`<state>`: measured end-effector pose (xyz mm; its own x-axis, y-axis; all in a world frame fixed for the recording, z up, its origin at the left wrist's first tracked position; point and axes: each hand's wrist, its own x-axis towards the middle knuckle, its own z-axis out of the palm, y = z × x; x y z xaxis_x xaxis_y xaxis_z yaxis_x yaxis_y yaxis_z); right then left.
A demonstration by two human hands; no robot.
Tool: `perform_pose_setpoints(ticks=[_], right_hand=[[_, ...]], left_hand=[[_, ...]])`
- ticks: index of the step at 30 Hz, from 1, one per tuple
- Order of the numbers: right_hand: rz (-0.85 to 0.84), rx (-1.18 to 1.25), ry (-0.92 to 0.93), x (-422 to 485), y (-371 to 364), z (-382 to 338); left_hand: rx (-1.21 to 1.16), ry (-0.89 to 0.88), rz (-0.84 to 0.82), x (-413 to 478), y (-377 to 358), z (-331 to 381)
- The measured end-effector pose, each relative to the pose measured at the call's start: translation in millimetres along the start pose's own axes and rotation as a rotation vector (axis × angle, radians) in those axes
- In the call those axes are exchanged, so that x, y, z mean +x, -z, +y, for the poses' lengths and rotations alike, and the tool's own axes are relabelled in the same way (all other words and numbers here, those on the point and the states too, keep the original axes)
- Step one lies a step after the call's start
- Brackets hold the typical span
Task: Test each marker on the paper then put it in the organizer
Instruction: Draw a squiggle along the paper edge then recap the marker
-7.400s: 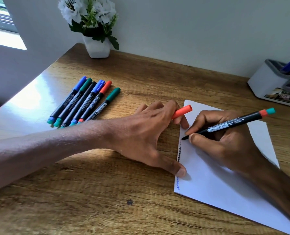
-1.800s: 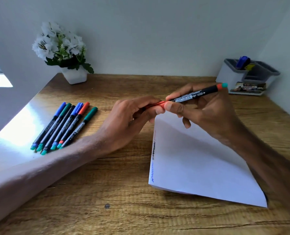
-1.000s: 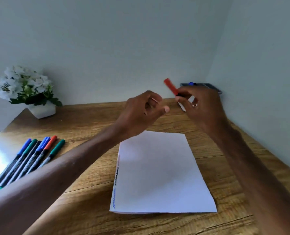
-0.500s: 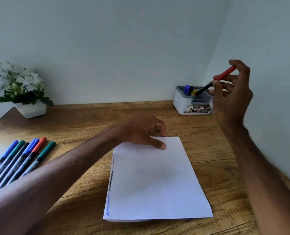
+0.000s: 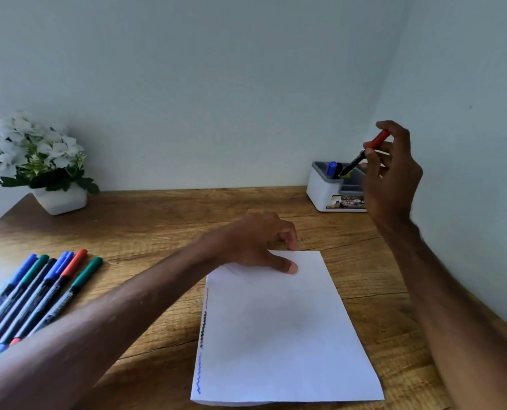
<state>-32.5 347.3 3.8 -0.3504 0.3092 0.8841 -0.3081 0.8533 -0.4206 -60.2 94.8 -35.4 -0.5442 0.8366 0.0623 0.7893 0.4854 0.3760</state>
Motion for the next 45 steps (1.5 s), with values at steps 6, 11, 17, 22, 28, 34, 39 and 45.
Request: perform_pose_setpoints(ticks=[6,11,17,22,28,34,39,45], right_hand=[[-0.029,0.002,0.017,1.1,-3.7,5.4],[0.001,0.051,0.027,6.3,-1.7,3.8],[-0.049,0.031,0.001,0.2,-8.0,1.4],[-0.006,0.032,0.001,5.0,-3.5,0.7],[-0.071,-0.021,-0.018,-2.3,-10.5,4.8],[-0.150,-0.066,-0.051,-13.4,-18.0,15.6],[-0.244,-0.152,-0.052,-22.1,-19.5,23.7],[-0.179,-0.167,-0.040,-21.6,-19.0,15.4]], left_hand=[[-0.007,-0.009,0.001,0.8,-1.2,0.3],[-0.043,-0.017,0.015,1.5,-3.2,-2.3],[-0.043,-0.014,0.011,0.1,-1.8,-0.3],[-0.038,-0.006,0.011,1.2,-2.7,-1.4],[-0.032,-0.021,0.018,2.1,-3.9,-3.1],[-0.029,-0.024,0.009,2.6,-3.2,-3.1],[-0.044,-0.019,0.019,1.7,-4.2,-4.7],[-0.043,-0.015,0.012,1.6,-4.1,-3.5]])
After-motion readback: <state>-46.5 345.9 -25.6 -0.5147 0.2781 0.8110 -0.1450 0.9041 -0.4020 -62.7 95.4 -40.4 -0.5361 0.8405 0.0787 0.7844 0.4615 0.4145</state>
